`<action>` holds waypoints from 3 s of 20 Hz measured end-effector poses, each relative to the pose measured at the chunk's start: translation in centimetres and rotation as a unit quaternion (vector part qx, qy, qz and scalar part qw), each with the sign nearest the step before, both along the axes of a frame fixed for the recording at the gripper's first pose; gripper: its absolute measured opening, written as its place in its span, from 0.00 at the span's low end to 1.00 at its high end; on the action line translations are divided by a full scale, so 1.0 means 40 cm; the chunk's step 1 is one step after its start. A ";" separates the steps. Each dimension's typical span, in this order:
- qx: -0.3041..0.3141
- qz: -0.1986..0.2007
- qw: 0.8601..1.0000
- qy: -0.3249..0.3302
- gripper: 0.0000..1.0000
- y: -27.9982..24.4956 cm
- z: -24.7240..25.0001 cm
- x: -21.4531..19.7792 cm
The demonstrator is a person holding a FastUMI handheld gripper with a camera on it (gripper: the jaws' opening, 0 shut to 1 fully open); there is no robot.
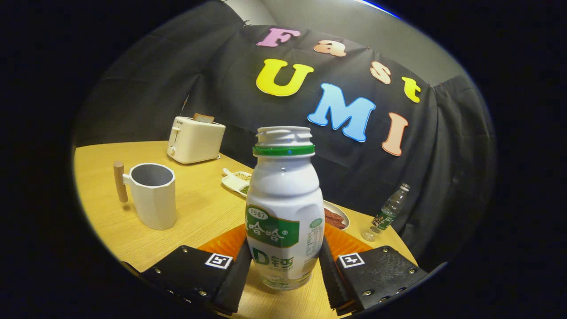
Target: Take the bottle from table, then pour the juice into the cup, finally place the bottle on the coaster
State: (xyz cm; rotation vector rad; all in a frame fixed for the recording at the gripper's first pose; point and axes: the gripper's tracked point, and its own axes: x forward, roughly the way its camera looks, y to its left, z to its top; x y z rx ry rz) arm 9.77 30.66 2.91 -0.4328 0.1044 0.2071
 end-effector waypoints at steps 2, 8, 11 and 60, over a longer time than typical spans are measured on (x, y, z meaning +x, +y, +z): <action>-0.023 0.009 1.000 -0.002 0.72 0.025 0.004 0.006; -0.109 0.039 0.993 -0.016 0.73 0.097 0.006 0.022; -0.151 0.048 0.987 -0.022 0.72 0.124 -0.002 0.033; -0.517 0.068 0.839 -0.156 0.72 0.233 0.057 0.088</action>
